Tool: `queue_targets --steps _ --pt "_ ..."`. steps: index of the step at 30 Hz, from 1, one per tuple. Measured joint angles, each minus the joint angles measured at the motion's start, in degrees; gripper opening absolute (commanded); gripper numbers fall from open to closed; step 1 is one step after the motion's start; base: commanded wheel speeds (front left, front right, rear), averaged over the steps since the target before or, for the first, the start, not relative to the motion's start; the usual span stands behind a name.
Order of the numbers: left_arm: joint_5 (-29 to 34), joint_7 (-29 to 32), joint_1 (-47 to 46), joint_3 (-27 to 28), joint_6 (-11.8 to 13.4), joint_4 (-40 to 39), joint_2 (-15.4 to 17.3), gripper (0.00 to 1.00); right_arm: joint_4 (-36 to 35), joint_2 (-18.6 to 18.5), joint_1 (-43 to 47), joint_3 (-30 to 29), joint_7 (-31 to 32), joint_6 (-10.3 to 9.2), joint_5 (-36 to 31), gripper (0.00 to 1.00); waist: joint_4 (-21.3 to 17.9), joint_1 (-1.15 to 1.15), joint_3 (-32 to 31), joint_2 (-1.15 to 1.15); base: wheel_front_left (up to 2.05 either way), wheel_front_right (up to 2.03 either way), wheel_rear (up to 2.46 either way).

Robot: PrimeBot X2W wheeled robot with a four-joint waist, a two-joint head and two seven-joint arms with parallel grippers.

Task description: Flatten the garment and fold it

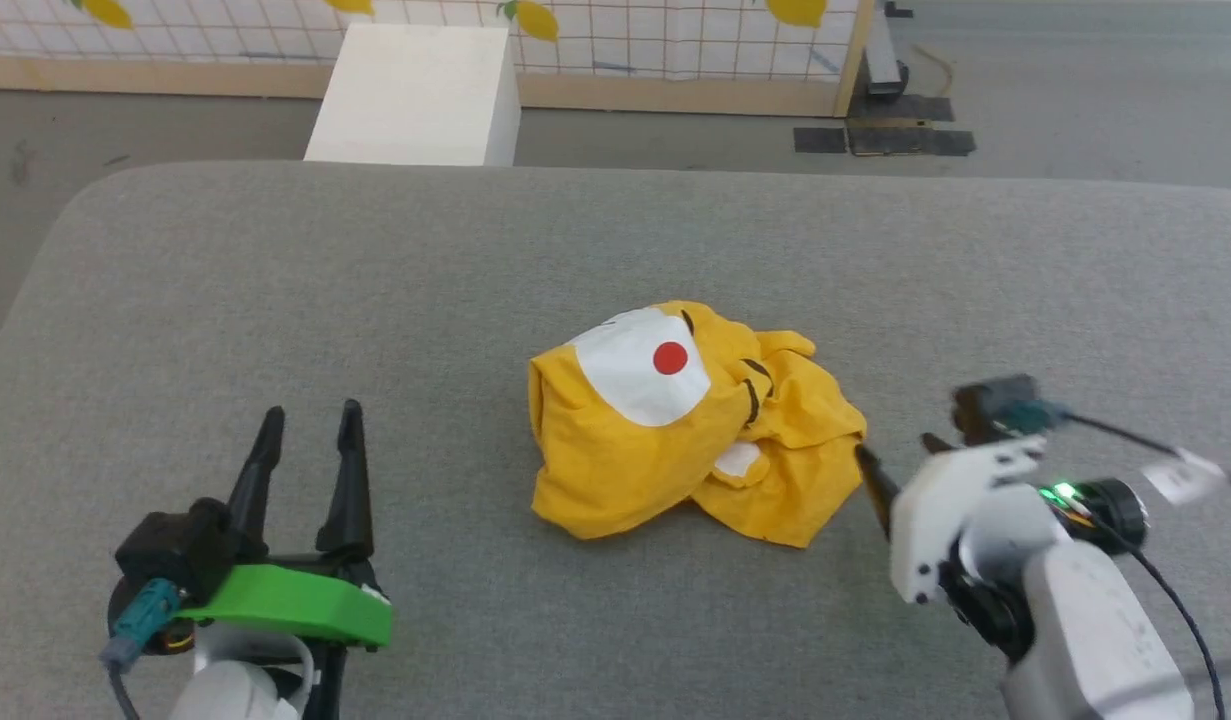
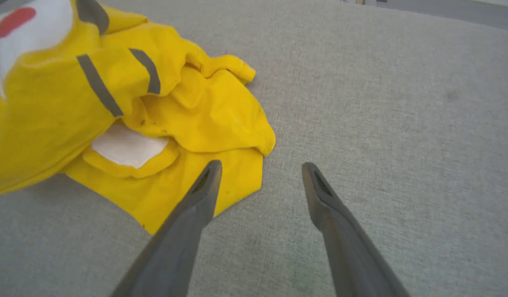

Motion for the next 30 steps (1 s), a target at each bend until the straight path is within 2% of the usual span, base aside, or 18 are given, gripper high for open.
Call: queue_targets --steps 3,6,11,16,17,18,24,30 --pt "1.1 0.0 -0.1 0.2 -1.2 0.2 -1.6 1.00 3.4 0.1 -4.2 2.3 9.0 0.00 -3.3 1.00 1.1 0.00 0.6 0.00 0.00 0.00 0.00" --pt "2.7 0.0 -0.3 0.6 -2.2 0.4 -3.3 1.00 6.0 0.0 -7.0 3.8 13.7 0.00 -6.0 1.00 2.5 0.00 1.3 0.00 0.00 0.00 0.00" --pt "3.8 0.0 -0.9 1.4 -3.9 1.2 -5.2 1.00 10.4 -0.1 -8.6 5.0 16.6 0.00 -8.2 1.00 5.2 0.00 2.6 0.00 0.00 0.00 0.00" --pt "4.4 0.0 -1.1 2.4 -4.9 2.1 -6.4 1.00 12.0 -0.6 -10.0 5.9 16.7 -0.03 -8.6 1.00 7.2 0.00 3.8 0.00 0.00 0.00 0.00" --pt "4.5 0.0 -1.1 2.7 -5.0 2.3 -6.5 1.00 12.2 -0.8 -10.2 6.1 16.7 -0.03 -8.4 0.79 7.5 0.00 3.9 0.00 0.00 0.00 0.00" --pt "4.6 0.0 -1.1 3.1 -5.1 2.4 -6.6 1.00 12.2 -0.9 -10.3 6.4 16.7 -0.03 -8.0 0.00 7.5 0.00 4.1 0.00 0.00 0.00 0.00" --pt "5.6 0.0 -1.1 4.2 -5.8 3.1 -7.5 1.00 10.0 -1.6 -10.0 5.4 12.4 0.00 -2.6 0.00 6.2 0.00 3.6 0.00 0.00 0.00 0.00" --pt "5.7 0.0 -1.1 5.1 -6.3 3.6 -8.0 1.00 -0.6 -4.5 -7.6 -4.0 8.2 0.01 0.2 0.00 3.6 0.00 2.3 0.00 0.00 0.00 0.00"
